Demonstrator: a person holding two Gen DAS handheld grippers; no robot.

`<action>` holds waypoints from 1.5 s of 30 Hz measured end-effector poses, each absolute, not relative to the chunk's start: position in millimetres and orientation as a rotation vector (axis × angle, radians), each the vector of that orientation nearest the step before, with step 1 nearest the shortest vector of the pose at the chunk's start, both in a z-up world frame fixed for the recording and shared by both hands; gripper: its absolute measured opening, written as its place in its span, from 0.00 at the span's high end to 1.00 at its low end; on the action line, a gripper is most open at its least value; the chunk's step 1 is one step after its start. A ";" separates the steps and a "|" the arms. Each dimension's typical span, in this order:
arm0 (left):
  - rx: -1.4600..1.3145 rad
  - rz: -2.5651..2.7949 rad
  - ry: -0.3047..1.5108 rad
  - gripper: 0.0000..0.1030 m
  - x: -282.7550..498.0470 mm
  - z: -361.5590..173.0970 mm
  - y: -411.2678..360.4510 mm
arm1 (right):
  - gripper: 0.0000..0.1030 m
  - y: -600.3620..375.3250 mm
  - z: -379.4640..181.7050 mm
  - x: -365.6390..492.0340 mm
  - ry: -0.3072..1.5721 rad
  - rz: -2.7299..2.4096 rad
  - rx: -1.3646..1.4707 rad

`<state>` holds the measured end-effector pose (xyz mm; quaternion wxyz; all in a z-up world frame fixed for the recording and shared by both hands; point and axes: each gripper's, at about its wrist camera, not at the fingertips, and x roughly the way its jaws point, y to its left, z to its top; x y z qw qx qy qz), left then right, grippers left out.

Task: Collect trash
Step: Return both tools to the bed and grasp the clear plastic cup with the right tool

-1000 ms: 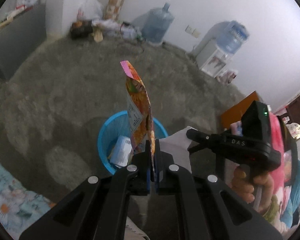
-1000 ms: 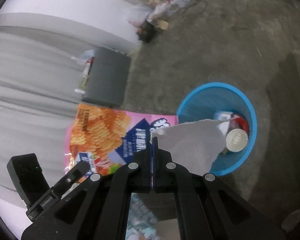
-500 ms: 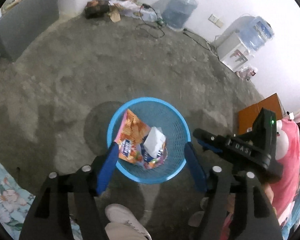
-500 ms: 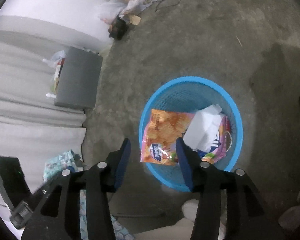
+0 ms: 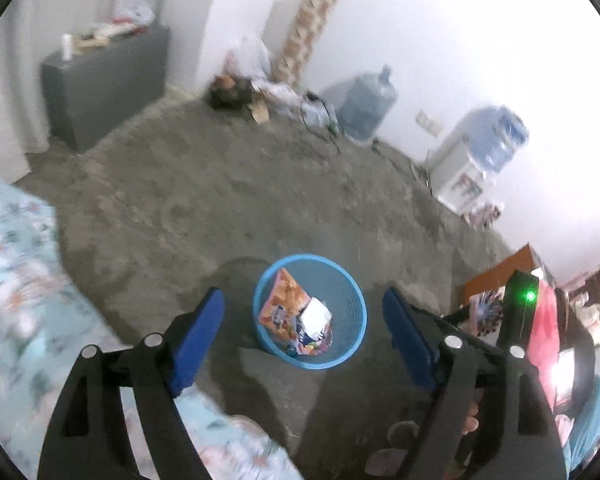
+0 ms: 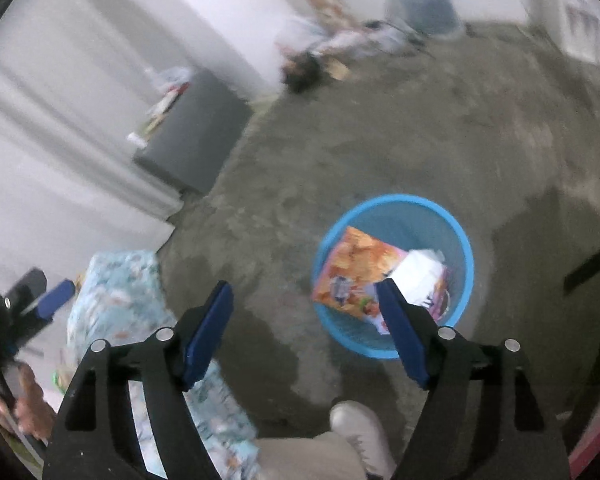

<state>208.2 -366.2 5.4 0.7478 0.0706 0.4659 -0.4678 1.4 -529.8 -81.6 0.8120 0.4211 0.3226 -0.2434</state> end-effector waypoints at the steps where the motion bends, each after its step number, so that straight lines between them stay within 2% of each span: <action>1: 0.134 -1.013 1.001 0.19 207.2 13.3 -352.1 | 0.28 -521.9 -73.0 2.4 0.687 -0.497 0.877; 7: -0.002 -0.920 0.889 0.14 197.6 52.0 -247.6 | 0.22 -486.3 -33.0 16.2 0.675 -0.366 0.791; 12: -0.047 -0.806 0.807 0.11 183.9 67.0 -158.5 | 0.21 -457.9 -11.0 39.1 0.660 -0.232 0.765; 18: -0.141 -0.565 0.782 0.10 169.1 62.4 -46.0 | 0.21 -419.5 4.8 80.6 0.697 -0.093 0.720; 24: -0.282 -0.385 0.792 0.10 165.2 44.4 33.1 | 0.21 -367.5 17.3 126.8 0.732 0.077 0.702; 36: -0.468 -0.241 0.866 0.10 181.7 5.1 99.3 | 0.22 -238.6 4.8 226.7 0.888 0.353 0.638; 45: -0.623 -0.243 0.928 0.10 199.9 -20.5 113.6 | 0.23 -242.7 -2.4 293.4 0.928 0.361 0.826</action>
